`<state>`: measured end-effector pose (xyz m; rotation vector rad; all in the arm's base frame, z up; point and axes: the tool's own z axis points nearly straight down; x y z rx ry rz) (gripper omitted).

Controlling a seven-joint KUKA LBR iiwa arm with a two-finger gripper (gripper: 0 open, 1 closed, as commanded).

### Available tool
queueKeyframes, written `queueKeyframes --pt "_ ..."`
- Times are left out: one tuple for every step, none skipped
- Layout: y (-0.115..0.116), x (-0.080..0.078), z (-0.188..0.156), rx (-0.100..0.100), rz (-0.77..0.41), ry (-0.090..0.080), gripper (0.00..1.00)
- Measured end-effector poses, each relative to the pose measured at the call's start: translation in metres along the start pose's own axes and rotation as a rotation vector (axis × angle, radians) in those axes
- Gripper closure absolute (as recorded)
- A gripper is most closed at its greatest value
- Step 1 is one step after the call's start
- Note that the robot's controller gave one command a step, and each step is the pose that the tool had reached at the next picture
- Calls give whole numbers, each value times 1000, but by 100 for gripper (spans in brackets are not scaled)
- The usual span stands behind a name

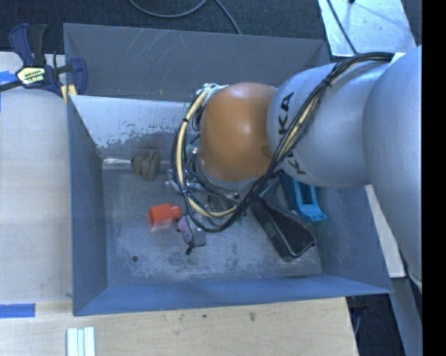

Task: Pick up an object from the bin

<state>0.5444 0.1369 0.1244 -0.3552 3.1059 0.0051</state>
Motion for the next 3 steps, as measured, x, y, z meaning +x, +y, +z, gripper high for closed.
queueKeyframes --pt "-15 14 48 -1 -289 -4 100" --pt "-15 14 48 -1 -288 -4 100" --pt "-15 15 47 -1 -289 -4 100"
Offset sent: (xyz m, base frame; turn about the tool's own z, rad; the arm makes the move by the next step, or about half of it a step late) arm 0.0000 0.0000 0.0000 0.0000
